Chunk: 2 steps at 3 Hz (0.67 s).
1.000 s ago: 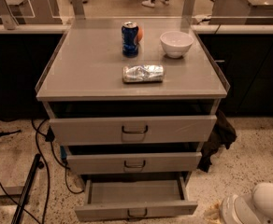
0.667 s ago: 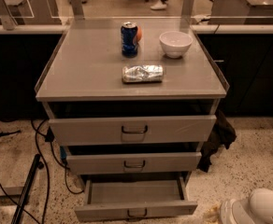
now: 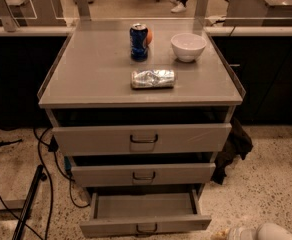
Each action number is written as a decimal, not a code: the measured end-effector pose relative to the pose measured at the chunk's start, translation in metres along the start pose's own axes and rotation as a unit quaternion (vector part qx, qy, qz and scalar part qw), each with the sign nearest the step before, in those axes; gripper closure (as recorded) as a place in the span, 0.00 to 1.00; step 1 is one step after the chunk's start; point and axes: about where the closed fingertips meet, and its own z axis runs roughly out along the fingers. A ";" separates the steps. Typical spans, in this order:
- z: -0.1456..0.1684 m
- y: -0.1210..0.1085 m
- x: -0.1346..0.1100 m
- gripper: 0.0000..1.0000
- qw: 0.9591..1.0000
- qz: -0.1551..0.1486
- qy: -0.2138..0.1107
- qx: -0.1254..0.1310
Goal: Close bottom drawer
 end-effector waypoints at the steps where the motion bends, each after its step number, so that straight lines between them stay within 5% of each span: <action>1: 0.077 0.004 0.021 1.00 0.999 0.007 -0.052 -0.006; 2: 0.077 0.008 0.019 1.00 0.999 0.007 -0.052 -0.009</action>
Offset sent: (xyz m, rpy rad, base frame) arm 0.0102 0.0102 -0.0350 0.0565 -0.0309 0.0124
